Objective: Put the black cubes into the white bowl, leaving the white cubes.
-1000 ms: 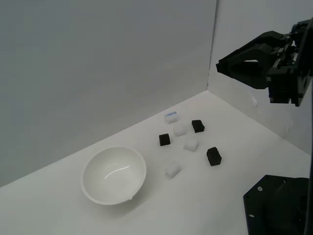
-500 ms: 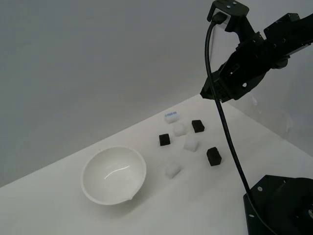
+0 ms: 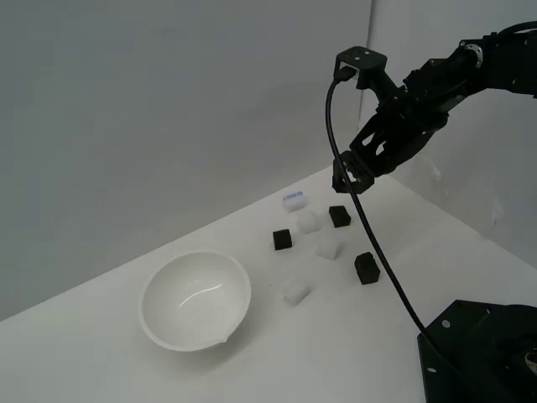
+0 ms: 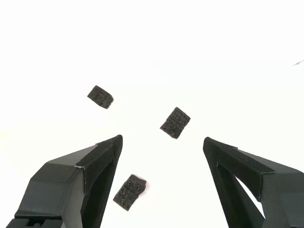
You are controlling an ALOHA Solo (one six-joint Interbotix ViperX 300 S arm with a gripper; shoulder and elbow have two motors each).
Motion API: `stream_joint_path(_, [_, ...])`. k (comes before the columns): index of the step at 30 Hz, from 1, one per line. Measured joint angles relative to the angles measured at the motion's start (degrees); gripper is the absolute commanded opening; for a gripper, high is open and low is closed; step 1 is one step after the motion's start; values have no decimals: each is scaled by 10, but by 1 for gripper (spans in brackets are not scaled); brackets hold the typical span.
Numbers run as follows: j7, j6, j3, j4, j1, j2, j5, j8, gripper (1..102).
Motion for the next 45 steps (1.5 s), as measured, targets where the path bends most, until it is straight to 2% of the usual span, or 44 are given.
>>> stream_joint_path(15, [-48, 1, -147, -13, 10, -145, -12, 5, 97])
stream_joint_path(22, [-78, 1, -218, -21, 10, -215, -21, 15, 97])
stream_joint_path(29, [-83, 2, -266, -33, 30, -267, -33, 15, 97])
stream_joint_path(34, [-83, 2, -269, -42, 30, -269, -41, 16, 95])
stream_joint_path(36, [-83, 3, -269, -42, 30, -269, -41, 16, 87])
stream_joint_path(40, [-83, 2, -269, -42, 30, -269, -41, 15, 58])
stream_joint_path(45, [-83, 2, -268, -42, 30, -269, -41, 16, 45])
